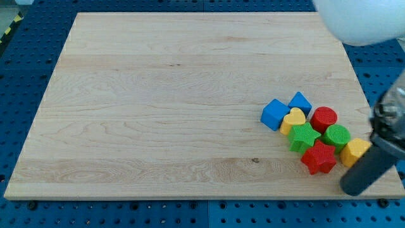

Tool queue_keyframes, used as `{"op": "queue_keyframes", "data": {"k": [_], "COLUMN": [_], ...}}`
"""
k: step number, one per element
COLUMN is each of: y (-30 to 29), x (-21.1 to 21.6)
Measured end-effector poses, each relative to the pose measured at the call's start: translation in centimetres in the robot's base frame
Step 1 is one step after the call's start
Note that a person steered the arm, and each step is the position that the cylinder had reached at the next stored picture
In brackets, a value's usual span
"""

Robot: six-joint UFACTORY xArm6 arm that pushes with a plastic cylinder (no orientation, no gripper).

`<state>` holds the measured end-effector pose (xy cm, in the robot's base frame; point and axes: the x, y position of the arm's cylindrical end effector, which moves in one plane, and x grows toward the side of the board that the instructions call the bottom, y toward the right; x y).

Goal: Move the red star close to the green star

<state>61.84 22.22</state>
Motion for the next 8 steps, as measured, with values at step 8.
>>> {"op": "queue_keyframes", "data": {"k": [8], "y": [-15.6], "x": [-3.1]}}
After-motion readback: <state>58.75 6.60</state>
